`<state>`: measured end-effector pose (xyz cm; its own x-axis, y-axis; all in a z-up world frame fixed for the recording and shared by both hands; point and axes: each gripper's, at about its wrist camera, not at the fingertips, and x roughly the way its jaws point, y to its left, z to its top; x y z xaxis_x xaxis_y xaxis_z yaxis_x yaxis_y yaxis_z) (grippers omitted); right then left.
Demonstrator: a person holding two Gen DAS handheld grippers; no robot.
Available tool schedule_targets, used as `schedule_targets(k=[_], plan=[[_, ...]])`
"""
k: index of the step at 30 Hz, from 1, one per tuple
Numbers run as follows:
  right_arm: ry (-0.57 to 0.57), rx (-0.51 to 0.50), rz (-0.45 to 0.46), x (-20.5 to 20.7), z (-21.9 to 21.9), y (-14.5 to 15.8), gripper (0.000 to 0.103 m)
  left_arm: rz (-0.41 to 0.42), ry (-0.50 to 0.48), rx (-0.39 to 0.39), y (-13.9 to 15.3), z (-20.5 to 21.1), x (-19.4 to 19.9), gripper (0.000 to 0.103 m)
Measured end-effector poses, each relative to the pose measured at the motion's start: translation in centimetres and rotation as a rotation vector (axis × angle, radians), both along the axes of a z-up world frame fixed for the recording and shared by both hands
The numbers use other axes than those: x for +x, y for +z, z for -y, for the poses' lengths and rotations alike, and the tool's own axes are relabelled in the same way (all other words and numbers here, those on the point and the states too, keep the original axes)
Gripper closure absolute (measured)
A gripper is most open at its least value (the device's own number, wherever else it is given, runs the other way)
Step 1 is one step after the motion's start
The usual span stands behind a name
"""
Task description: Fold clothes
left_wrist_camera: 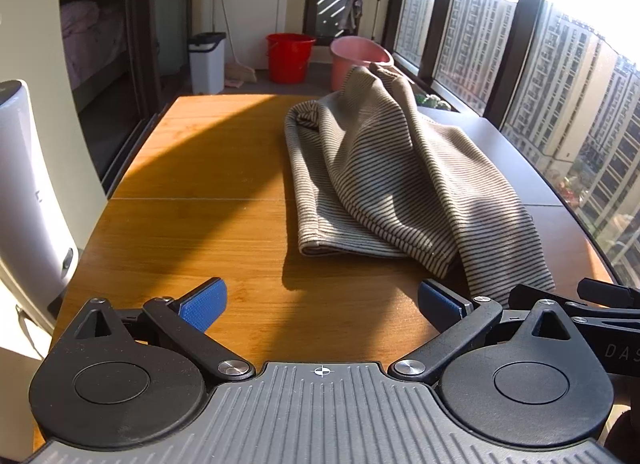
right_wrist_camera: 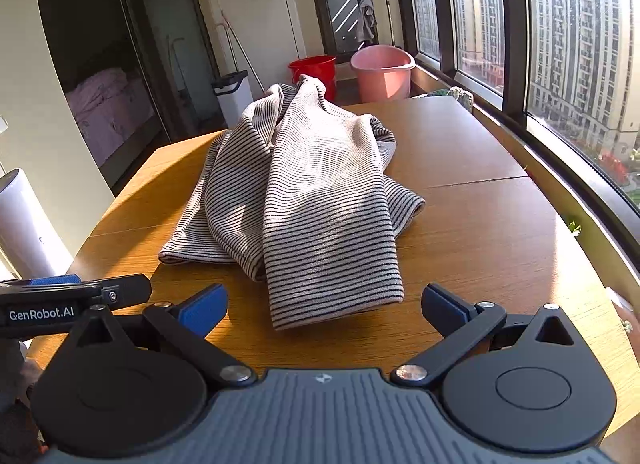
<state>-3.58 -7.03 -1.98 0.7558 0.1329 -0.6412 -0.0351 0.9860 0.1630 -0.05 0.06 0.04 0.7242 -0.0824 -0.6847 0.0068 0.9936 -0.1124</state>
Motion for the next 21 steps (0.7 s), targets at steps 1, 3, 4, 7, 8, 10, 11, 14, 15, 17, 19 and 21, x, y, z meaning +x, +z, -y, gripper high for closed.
schedule_targets(k=[1,3,4,7,8,10,11,14,15,17,19,21], plan=[[-0.006,0.006,0.000,-0.1,-0.2,0.1,0.000,0.002,-0.004,0.000,0.1,-0.1,-0.1,0.000],[-0.011,0.046,0.000,-0.3,0.1,0.2,0.000,0.008,-0.011,0.001,0.2,-0.3,-0.2,0.000],[-0.011,0.051,0.001,-0.3,0.3,0.2,0.000,0.011,-0.006,-0.003,0.4,-0.6,-0.4,0.000],[-0.001,0.024,-0.005,0.0,0.0,0.0,0.000,0.013,0.004,0.007,0.7,-1.2,-1.0,0.000],[0.003,0.021,0.000,-0.2,0.0,0.0,0.000,0.017,0.002,0.013,0.9,-1.3,-1.2,0.000],[0.004,0.009,0.002,-0.2,-0.2,0.5,0.000,0.010,-0.002,0.050,0.6,0.2,-0.5,0.000],[0.004,0.004,0.003,-0.1,-0.2,0.6,0.000,0.007,-0.004,0.047,0.5,0.2,-0.3,0.000],[-0.001,0.005,0.002,0.2,-0.1,0.7,0.000,-0.003,-0.011,0.047,0.2,0.4,0.3,0.000],[-0.003,0.004,0.002,0.2,0.0,0.6,0.000,-0.004,-0.011,0.046,0.2,0.4,0.3,0.000],[-0.008,0.004,0.001,0.2,0.1,0.6,0.000,-0.004,-0.009,0.044,0.2,0.4,0.2,0.000],[-0.011,0.005,-0.002,0.1,0.2,0.5,0.000,-0.005,-0.005,0.044,0.2,0.4,0.2,0.000],[-0.014,0.006,-0.009,0.2,0.4,0.3,0.000,-0.006,-0.003,0.041,0.1,0.4,0.2,0.000]])
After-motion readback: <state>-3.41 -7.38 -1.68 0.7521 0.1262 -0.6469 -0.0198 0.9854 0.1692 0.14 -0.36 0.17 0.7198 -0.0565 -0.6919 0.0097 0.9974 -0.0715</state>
